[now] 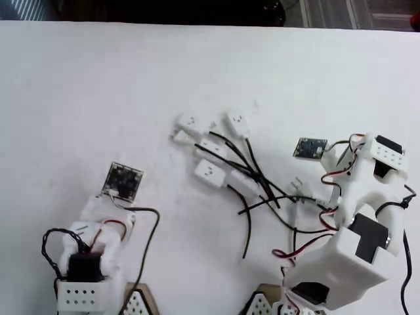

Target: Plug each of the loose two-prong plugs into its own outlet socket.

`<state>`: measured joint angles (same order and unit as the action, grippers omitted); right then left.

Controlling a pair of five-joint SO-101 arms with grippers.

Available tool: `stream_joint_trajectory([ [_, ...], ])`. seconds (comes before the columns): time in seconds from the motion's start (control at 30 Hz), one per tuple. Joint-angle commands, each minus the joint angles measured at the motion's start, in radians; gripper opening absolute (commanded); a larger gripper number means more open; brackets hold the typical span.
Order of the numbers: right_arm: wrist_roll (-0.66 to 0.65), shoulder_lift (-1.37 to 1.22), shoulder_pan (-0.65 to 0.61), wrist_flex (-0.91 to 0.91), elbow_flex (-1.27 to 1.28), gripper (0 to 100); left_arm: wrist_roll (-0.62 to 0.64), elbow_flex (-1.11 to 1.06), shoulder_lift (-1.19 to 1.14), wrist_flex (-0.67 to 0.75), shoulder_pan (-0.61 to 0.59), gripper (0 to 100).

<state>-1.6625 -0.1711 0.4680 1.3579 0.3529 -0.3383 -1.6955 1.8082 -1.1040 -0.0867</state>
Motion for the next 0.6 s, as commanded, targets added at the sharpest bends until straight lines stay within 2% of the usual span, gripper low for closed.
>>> stream_joint_trajectory([
  [0.0, -0.006, -0.015, 0.013, -0.039, -0.012, 16.0, -0.005, 0.003, 0.007, 0.015, 0.005, 2],
  [0.3, -0.003, -0.021, 0.01, -0.059, -0.026, 1.6, -0.005, 0.003, 0.007, 0.015, 0.005, 2],
  [0.57, 0.002, 0.148, 0.013, 0.248, -0.203, 1.9, -0.005, 0.003, 0.007, 0.015, 0.005, 2],
])
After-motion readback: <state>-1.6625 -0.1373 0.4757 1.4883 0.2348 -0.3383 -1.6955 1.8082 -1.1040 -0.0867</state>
